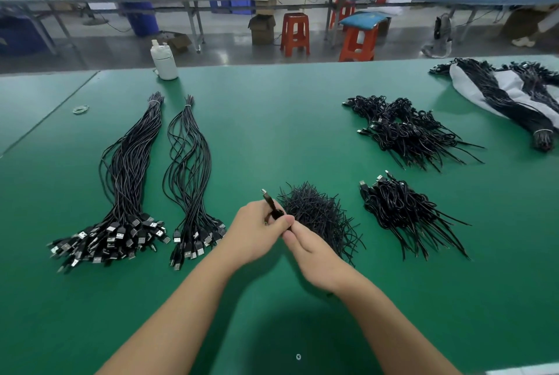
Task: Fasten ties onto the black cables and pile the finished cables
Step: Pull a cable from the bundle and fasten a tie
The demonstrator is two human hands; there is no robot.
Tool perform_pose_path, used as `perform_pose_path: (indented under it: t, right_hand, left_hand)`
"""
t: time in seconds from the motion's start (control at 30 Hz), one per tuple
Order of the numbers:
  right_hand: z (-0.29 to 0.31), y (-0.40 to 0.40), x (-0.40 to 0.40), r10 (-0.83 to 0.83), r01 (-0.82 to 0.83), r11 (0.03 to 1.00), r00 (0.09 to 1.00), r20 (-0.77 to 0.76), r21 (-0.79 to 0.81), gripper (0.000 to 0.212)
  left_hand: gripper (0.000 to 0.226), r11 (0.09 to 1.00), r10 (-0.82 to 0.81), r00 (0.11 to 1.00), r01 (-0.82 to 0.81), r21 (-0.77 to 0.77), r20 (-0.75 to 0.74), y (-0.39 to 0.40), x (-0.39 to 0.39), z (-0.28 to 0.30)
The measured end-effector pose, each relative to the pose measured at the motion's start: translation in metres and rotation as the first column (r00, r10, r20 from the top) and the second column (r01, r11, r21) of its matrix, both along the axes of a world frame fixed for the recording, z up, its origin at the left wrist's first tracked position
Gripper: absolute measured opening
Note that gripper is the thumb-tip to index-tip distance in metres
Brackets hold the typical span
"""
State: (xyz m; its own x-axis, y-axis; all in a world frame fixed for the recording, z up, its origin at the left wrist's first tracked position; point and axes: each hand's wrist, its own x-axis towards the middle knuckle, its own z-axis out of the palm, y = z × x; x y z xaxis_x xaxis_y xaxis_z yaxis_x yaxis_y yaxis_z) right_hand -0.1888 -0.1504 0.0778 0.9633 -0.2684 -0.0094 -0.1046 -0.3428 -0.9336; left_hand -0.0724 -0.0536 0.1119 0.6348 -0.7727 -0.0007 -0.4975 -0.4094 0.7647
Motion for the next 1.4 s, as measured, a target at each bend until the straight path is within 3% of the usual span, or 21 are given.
perform_pose_path:
  t: [0.13, 0.3, 0.37, 0.47, 0.6, 0.73, 0.9, 0.97, 1.03, 1.07, 1.1, 1.13, 1.2, 1.27, 1.4]
  right_hand:
    - [-0.004, -0.006, -0.002, -0.12, 0.122, 0.985, 0.992, -0.026, 0.119, 0.037]
    - [-0.002, -0.014, -0.003, -0.177, 0.185, 0.974, 0.982, -0.066, 0.133, 0.028]
    - [-0.001, -0.017, -0.005, -0.16, 0.18, 0.951, 0.982, -0.096, 0.251, 0.029]
    - [0.004, -0.021, -0.009, -0.147, 0.187, 0.842, 0.982, -0.119, 0.505, 0.031]
    - [0.005, -0.028, -0.013, -0.127, 0.15, 0.759, 0.988, -0.083, 0.634, 0.031]
    - [0.006, -0.036, -0.016, -0.047, 0.092, 0.866, 0.993, -0.105, 0.492, 0.03]
    - [0.006, -0.036, -0.012, -0.059, 0.098, 0.953, 0.988, -0.142, 0.286, 0.026]
    - [0.006, -0.04, -0.011, -0.107, 0.13, 0.983, 0.98, -0.168, 0.133, 0.026]
    - [0.006, -0.045, -0.011, -0.182, 0.186, 0.982, 0.966, -0.183, 0.01, 0.028]
    - [0.005, -0.048, -0.012, -0.228, 0.229, 0.973, 0.956, -0.184, -0.016, 0.029]
    - [0.004, -0.052, -0.013, -0.278, 0.281, 0.96, 0.943, -0.184, -0.008, 0.029]
    - [0.003, -0.055, -0.014, -0.325, 0.336, 0.941, 0.928, -0.184, 0.034, 0.03]
    - [0.0, -0.06, -0.017, -0.405, 0.431, 0.891, 0.896, -0.183, 0.14, 0.03]
    - [-0.003, -0.063, -0.019, -0.462, 0.492, 0.854, 0.866, -0.192, 0.166, 0.031]
    - [-0.009, -0.062, -0.022, -0.499, 0.522, 0.844, 0.848, -0.179, 0.12, 0.036]
  left_hand:
    - [0.024, 0.997, -0.06, 0.99, 0.054, -0.049, -0.126, -0.008, 0.0, 0.004]
    - [0.024, 0.994, -0.09, 0.949, 0.066, -0.09, -0.302, -0.019, -0.001, 0.0]
    - [0.032, 0.994, -0.091, 0.952, 0.069, -0.084, -0.292, -0.023, -0.002, 0.0]
    - [0.035, 0.995, -0.09, 0.962, 0.074, -0.072, -0.259, -0.029, -0.001, 0.002]
    - [0.02, 0.987, -0.157, 0.979, 0.16, 0.013, -0.133, -0.035, 0.003, 0.008]
    - [0.02, 0.98, -0.19, 0.973, 0.195, 0.026, -0.134, -0.037, 0.003, 0.009]
    - [0.03, 0.996, -0.084, 0.98, 0.088, 0.012, -0.179, -0.042, 0.002, 0.0]
    - [0.03, 0.998, -0.049, 0.952, 0.036, -0.05, -0.301, -0.044, -0.002, -0.005]
    - [0.023, 0.982, -0.069, 0.842, -0.037, -0.185, -0.535, -0.046, -0.008, -0.01]
    - [0.019, 0.972, -0.079, 0.791, -0.073, -0.222, -0.607, -0.046, -0.011, -0.014]
    - [0.016, 0.972, -0.058, 0.796, -0.092, -0.215, -0.603, -0.045, -0.014, -0.018]
    - [0.013, 0.984, -0.009, 0.869, -0.079, -0.157, -0.495, -0.044, -0.017, -0.026]
    - [0.014, 0.998, -0.009, 0.998, 0.013, 0.065, -0.07, -0.037, -0.028, -0.046]
    - [0.018, 0.952, -0.164, 0.965, 0.1, 0.289, 0.204, -0.029, -0.045, -0.066]
    - [0.026, 0.898, -0.283, 0.905, 0.133, 0.419, 0.319, -0.021, -0.065, -0.09]
